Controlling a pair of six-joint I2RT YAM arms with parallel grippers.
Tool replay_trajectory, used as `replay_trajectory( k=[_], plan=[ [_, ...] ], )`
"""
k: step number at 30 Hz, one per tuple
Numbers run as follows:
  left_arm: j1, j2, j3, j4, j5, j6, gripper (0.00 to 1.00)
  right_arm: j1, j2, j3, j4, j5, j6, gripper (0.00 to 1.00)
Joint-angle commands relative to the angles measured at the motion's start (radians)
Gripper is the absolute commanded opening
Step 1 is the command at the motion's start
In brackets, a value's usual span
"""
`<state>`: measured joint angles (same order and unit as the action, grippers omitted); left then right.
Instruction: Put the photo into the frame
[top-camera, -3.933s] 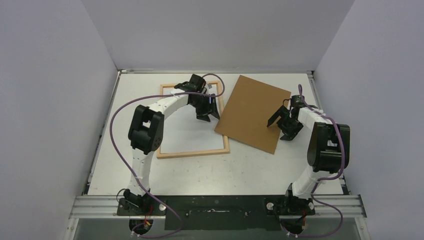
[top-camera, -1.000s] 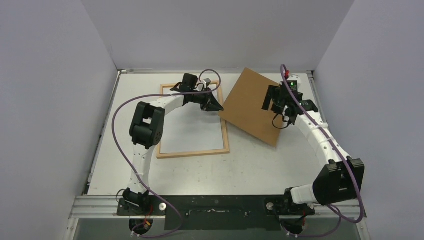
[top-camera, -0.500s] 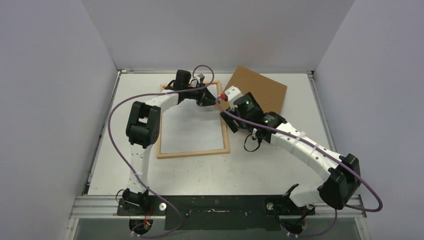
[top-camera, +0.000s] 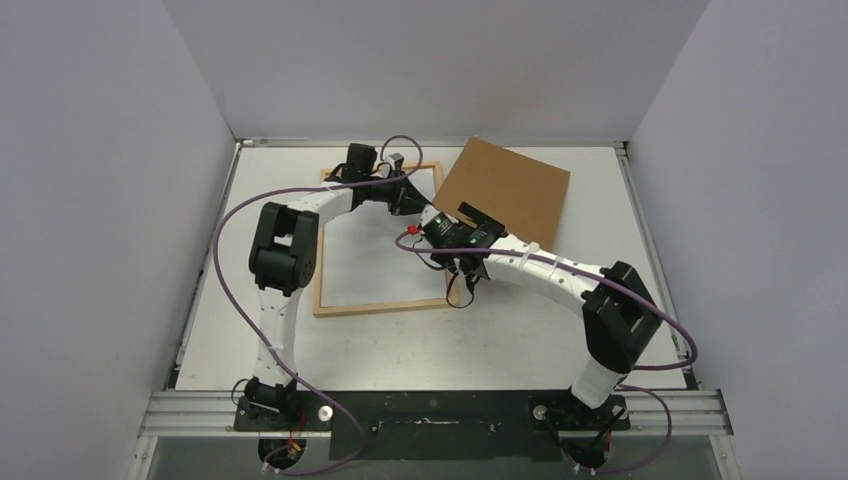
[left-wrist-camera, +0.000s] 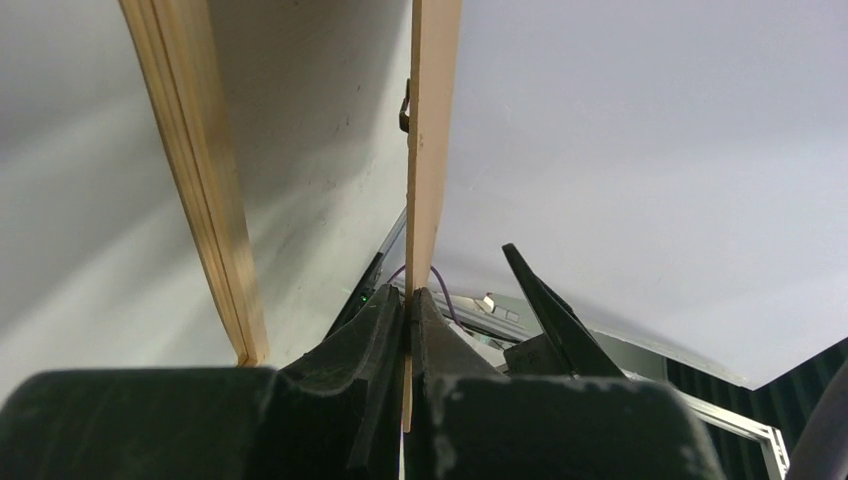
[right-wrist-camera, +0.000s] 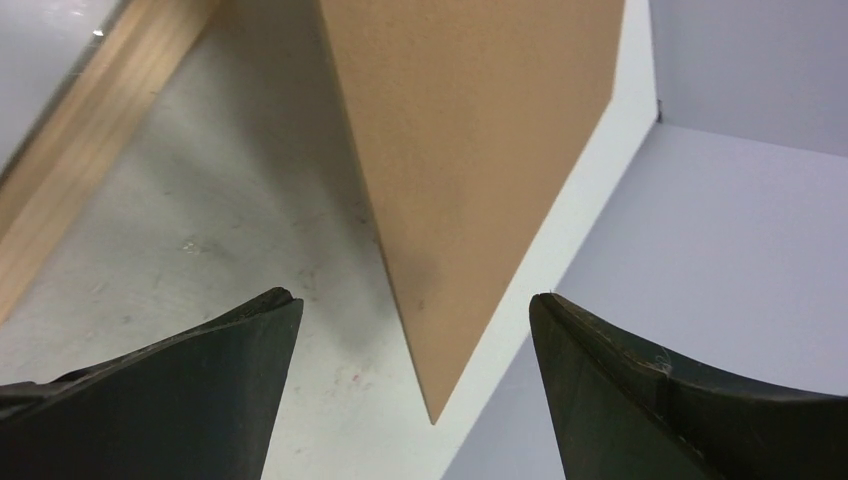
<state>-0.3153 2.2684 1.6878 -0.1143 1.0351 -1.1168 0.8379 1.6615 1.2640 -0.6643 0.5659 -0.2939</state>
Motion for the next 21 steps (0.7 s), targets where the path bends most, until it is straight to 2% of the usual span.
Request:
replay_trajectory(
  k=[1, 9, 21],
  plan=[
    [0.022, -0.082, -0.012, 0.067, 0.052, -0.031, 0.0, 0.012, 0.032, 0.028, 0.043, 0.2, -0.067, 0.87],
    [0.028, -0.095, -0.055, 0.17, 0.061, -0.104, 0.0, 0.029, 0.089, -0.05, 0.23, 0.293, -0.201, 0.83],
    [0.028, -0.122, -0.095, 0.202, 0.068, -0.13, 0.0, 0.022, 0.149, -0.123, 0.433, 0.361, -0.297, 0.68]
  ],
)
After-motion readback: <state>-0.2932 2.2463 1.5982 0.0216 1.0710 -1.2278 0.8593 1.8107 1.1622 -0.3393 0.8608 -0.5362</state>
